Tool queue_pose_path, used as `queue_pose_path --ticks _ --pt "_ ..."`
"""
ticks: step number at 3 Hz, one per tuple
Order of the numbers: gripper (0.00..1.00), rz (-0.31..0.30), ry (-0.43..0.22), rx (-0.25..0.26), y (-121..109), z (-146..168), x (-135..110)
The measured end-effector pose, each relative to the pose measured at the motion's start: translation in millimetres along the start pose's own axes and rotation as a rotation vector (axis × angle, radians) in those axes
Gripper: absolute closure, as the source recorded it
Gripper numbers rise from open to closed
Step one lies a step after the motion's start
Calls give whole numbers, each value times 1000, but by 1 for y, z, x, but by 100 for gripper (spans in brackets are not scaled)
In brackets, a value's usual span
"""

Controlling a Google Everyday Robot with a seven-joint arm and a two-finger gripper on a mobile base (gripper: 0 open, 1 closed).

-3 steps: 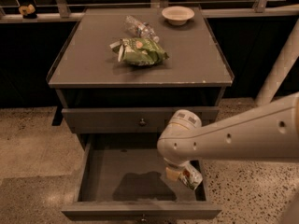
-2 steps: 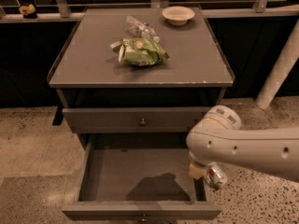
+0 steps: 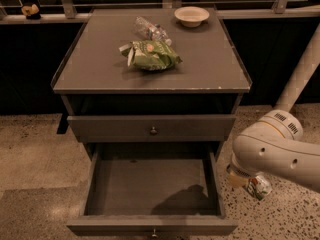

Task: Pick 7up can from middle drawer and place on counter

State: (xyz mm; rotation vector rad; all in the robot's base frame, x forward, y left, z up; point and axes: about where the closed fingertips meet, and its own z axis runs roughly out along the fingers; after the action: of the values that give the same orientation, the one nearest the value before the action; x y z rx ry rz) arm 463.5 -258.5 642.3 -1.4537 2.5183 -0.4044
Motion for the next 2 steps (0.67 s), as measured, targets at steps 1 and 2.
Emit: queue_pose_path --ticks 1,2 --pt "100 0 0 0 0 0 0" --pt "100 -34 -13 35 -11 -7 -15"
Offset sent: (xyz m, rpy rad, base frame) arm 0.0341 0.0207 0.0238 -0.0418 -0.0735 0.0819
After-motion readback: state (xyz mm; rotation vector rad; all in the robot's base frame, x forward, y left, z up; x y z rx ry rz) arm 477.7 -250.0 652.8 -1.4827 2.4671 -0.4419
